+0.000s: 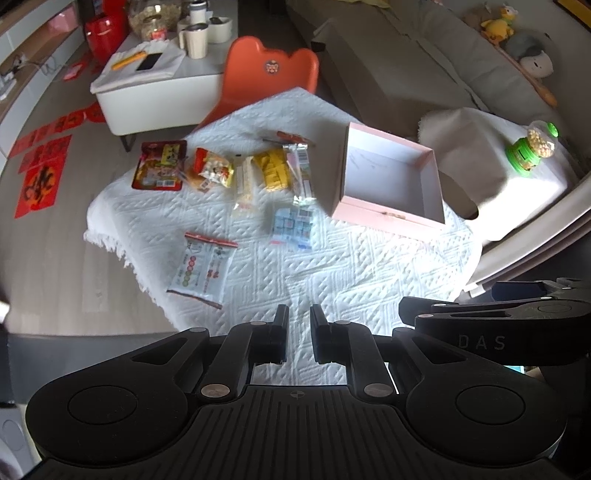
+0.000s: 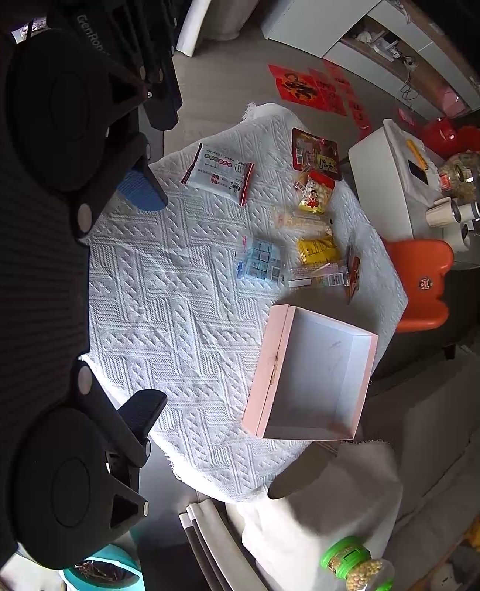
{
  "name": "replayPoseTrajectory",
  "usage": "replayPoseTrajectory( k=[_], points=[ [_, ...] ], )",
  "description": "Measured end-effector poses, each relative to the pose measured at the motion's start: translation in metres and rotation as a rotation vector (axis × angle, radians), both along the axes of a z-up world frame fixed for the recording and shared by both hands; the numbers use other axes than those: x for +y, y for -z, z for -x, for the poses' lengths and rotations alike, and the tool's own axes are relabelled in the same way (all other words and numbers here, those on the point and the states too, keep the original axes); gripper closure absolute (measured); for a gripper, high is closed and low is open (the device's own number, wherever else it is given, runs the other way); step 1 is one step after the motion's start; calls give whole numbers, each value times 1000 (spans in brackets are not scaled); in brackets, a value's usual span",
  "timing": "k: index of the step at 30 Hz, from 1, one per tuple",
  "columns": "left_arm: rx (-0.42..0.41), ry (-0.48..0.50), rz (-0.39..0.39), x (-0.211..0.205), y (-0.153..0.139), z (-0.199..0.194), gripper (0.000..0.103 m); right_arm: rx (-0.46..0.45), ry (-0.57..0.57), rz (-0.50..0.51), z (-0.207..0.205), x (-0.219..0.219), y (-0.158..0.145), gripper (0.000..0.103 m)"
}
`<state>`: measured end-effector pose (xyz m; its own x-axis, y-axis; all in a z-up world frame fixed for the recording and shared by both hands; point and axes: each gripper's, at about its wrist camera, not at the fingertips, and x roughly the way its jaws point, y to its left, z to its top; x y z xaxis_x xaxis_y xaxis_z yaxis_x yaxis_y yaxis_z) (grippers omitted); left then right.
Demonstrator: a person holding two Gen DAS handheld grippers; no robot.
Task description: Organize snacks
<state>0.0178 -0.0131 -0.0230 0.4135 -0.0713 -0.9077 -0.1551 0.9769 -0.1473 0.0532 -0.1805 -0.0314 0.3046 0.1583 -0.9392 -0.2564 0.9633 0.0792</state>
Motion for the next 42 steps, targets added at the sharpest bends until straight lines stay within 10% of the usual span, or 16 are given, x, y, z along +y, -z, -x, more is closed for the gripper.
replayPoseTrajectory(
  k=[42],
  points=[
    [10,0,8,-4,-2,-2,87,5,12,-3,3,-9,1,0]
  ],
)
